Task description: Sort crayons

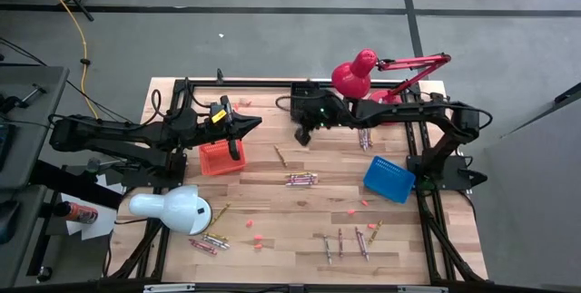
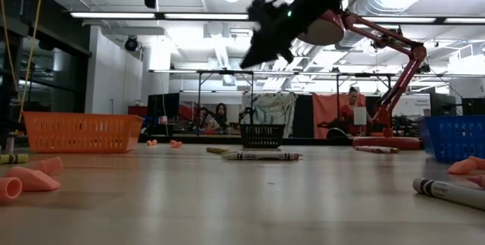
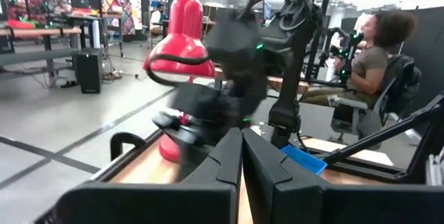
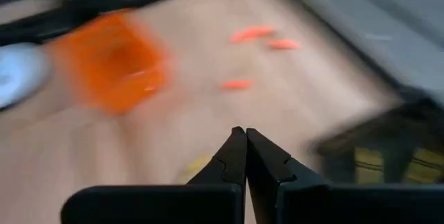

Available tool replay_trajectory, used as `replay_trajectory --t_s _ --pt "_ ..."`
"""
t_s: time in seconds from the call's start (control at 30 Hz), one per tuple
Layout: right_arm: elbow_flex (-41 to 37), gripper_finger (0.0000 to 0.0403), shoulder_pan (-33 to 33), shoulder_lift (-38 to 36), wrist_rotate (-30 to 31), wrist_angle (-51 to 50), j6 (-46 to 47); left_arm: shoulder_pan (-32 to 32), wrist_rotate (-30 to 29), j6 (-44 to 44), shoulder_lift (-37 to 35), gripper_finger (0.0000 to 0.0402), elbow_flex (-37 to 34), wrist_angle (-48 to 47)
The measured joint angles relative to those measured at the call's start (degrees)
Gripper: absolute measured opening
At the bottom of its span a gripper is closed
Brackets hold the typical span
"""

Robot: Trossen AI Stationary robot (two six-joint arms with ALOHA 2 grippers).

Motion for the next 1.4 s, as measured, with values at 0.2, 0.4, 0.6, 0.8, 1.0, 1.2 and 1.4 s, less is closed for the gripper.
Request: replay_trajectory --t_s 0.2,0.4,0.6,0.8,1.0,1.2,1.4 --pt "0.1 0.0008 4.3 0.8 -7.7 0.7 6.4 0.0 -1.4 2.7 -1.4 0.0003 0.0 0.1" --pt "1.7 0.0094 8.0 5.9 -4.1 1.9 7.5 0.0 -5.1 2.3 -6.1 0.0003 0.0 0.2" --pt "10.7 0.0204 11.2 14.8 8.3 -8.0 4.9 0.0 -6.1 2.2 -9.3 0.0003 0.0 -0.1" --pt "22.1 0.0232 12.1 25.0 17.3 -20.8 13.6 0.0 -6.1 2.3 -10.1 0.0003 0.0 -0.5" --pt "29.0 0.0227 11.1 31.9 17.7 -23.3 18.7 0.0 -5.9 2.2 -10.2 0.0003 0.0 -0.5" --pt "30.3 0.0209 9.5 34.7 17.8 -27.1 25.4 0.0 -5.8 2.1 -10.4 0.0003 0.0 -0.4" --pt "27.8 0.0185 8.2 34.7 11.0 -27.3 29.2 0.0 -5.8 2.1 -10.4 0.0003 0.0 -0.3"
